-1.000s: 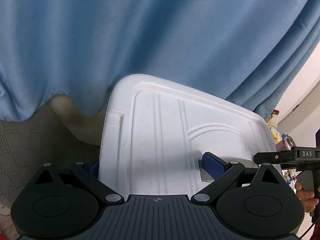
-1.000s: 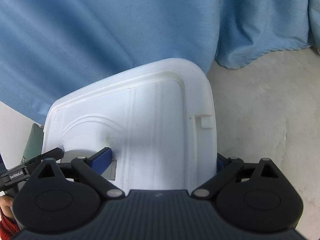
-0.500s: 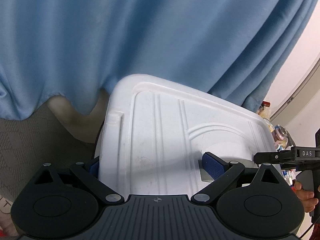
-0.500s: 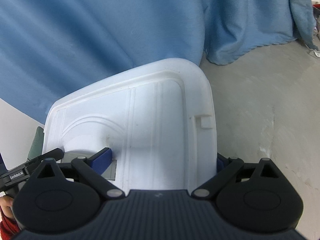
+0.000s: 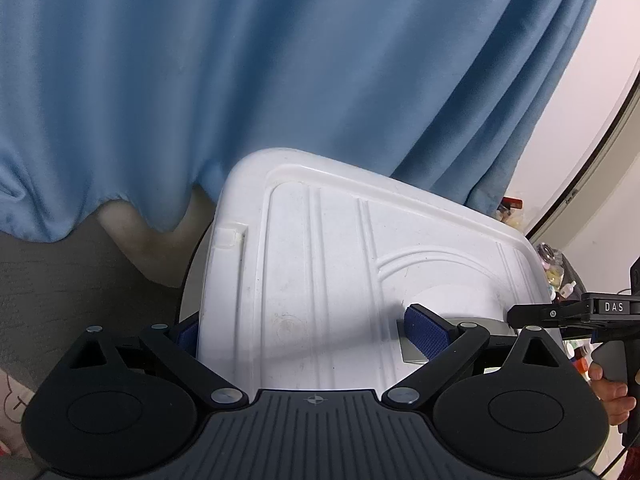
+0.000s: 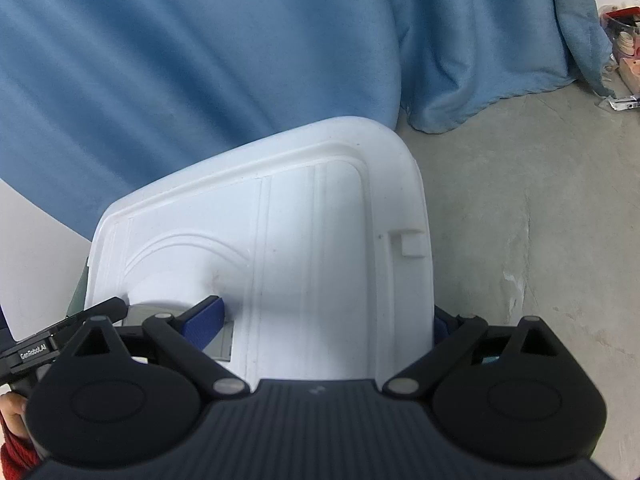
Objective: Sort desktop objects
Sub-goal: 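Carry the white lid with both grippers toward the light blue tub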
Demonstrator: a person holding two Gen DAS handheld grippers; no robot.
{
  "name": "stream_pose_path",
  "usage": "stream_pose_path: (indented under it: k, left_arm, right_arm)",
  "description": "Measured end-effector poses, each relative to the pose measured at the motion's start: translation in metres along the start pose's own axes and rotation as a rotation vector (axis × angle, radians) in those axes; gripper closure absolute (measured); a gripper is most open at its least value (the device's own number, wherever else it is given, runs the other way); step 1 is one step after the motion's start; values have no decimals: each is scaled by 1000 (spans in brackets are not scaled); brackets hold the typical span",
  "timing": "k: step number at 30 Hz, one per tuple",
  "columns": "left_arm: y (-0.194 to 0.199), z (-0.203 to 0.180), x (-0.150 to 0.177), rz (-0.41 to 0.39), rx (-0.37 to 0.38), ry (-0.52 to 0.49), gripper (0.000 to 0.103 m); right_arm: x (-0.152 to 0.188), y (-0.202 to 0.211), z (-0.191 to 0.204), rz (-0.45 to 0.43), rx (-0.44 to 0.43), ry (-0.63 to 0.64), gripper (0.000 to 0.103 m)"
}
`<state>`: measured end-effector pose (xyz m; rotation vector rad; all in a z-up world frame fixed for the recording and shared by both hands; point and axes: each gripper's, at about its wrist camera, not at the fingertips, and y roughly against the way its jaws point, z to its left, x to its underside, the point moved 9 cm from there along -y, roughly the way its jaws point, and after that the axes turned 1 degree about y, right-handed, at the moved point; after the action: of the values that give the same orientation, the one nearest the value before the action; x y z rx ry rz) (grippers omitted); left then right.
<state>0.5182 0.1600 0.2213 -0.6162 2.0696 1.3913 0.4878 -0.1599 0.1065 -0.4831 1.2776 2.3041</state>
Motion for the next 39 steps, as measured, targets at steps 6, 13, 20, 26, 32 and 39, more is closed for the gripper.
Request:
stream_pose_path:
  k: [6, 13, 20, 26, 32, 39]
  left_arm:
    - [17, -11, 23, 2, -1, 2, 5]
    - [29, -18, 54, 12, -7, 6, 5]
    - [34, -22, 83, 24, -18, 6, 5]
    - [39, -26, 107, 25, -30, 26, 5]
    - [51, -35, 133, 23, -58, 49, 5]
    - [57, -47, 172, 36, -54, 87, 5]
  right_arm:
    - [13, -1, -7, 1, -1, -2, 5]
    - [31, -8, -25, 9, -6, -11, 5]
    - [44, -20, -45, 27, -16, -22, 5]
    - [56, -19, -54, 47, -26, -3, 5]
    - [73, -10, -60, 86, -45, 9, 5]
    - [99, 14, -67, 103, -23, 33, 5]
